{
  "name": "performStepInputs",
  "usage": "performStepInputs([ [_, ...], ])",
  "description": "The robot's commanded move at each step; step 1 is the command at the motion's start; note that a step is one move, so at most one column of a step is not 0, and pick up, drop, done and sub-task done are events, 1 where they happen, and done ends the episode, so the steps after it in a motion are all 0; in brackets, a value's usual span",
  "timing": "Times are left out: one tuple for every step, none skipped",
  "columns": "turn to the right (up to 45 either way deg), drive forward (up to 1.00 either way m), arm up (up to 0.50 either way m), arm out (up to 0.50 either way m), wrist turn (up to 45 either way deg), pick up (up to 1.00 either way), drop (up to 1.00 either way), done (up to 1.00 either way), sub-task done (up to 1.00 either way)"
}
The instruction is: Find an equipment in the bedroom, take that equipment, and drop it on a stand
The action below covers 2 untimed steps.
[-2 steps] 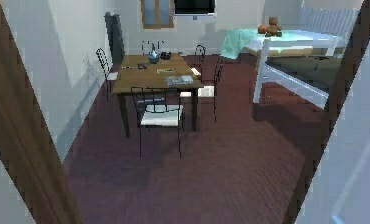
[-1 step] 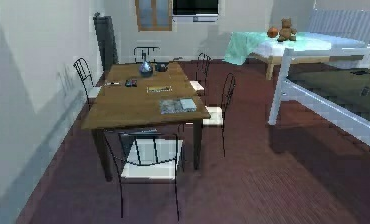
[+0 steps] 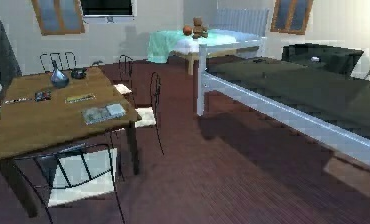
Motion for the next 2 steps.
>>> performStepInputs([
  [0.0, 1.0, 0.0, 0.0, 0.0, 0.0, 0.0, 0.0, 0.0],
  [3.0, 0.0, 0.0, 0.0, 0.0, 0.0, 0.0, 0.0, 0.0],
])
